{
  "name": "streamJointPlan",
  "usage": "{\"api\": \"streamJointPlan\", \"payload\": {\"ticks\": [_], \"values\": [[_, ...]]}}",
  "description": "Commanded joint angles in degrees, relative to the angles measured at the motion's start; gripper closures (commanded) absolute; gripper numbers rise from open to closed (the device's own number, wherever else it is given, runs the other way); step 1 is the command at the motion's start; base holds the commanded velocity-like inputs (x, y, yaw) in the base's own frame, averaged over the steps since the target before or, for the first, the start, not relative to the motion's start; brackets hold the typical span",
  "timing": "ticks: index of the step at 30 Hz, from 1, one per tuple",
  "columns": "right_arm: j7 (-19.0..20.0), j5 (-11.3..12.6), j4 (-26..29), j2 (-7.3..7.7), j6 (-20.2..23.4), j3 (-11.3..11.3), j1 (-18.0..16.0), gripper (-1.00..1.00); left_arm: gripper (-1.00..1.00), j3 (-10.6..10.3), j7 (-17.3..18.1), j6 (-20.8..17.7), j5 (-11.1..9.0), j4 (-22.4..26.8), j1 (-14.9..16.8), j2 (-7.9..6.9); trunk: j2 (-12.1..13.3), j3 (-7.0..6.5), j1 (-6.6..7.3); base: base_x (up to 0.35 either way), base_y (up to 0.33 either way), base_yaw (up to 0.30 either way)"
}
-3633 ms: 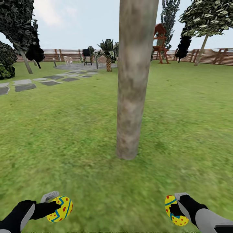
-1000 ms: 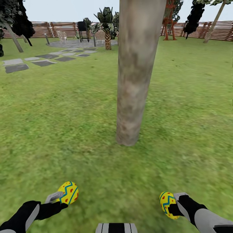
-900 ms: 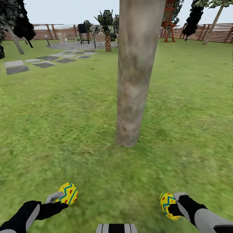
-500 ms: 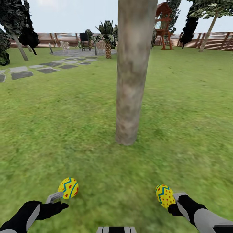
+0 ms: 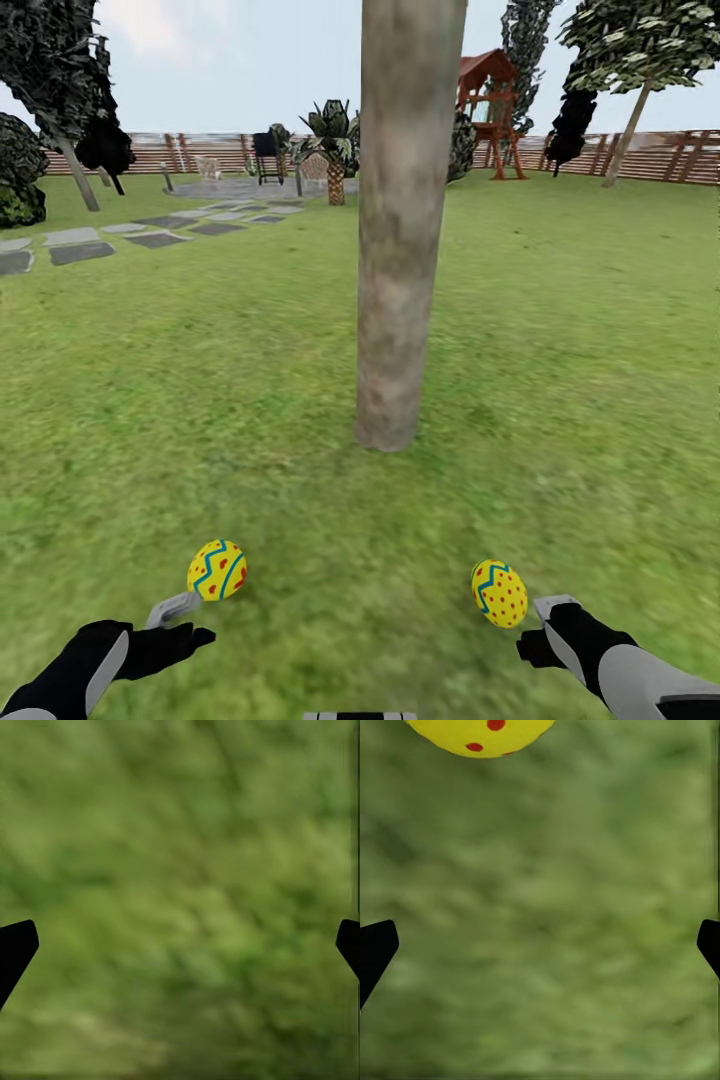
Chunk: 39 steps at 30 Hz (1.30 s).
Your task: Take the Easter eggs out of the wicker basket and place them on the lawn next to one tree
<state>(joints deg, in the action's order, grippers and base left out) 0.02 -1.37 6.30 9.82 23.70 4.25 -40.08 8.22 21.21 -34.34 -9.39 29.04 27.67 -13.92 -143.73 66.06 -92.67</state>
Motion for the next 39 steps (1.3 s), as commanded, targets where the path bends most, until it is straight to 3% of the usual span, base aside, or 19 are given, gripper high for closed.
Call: {"api": "streamJointPlan", "payload": {"ticks": [1,10,18,39], "values": [[0.0,-0.1,0.1,0.00,0.4,0.4,0.0,-1.00,-1.00,0.2,0.1,-0.5,-0.3,0.0,0.0,0.02,0.0,-0.18,0.04,-0.020,0.000,0.000],[0.0,-0.1,0.1,-0.04,0.4,0.4,0.0,-1.00,-1.00,0.1,-0.6,-0.5,-0.3,0.0,0.0,0.13,0.1,-2.17,0.27,-0.003,0.000,0.000],[0.0,-0.1,0.1,-0.06,0.4,0.4,0.0,-1.00,-1.00,0.1,-7.8,-0.5,-0.2,0.0,0.0,2.13,0.2,-3.95,0.48,-0.018,-0.027,0.000],[0.1,-0.1,0.0,-1.02,0.4,0.5,0.0,-1.00,-1.00,0.1,-7.9,-0.5,-0.4,0.0,0.0,2.25,0.9,-8.56,1.21,-0.039,-0.326,0.000]]}}
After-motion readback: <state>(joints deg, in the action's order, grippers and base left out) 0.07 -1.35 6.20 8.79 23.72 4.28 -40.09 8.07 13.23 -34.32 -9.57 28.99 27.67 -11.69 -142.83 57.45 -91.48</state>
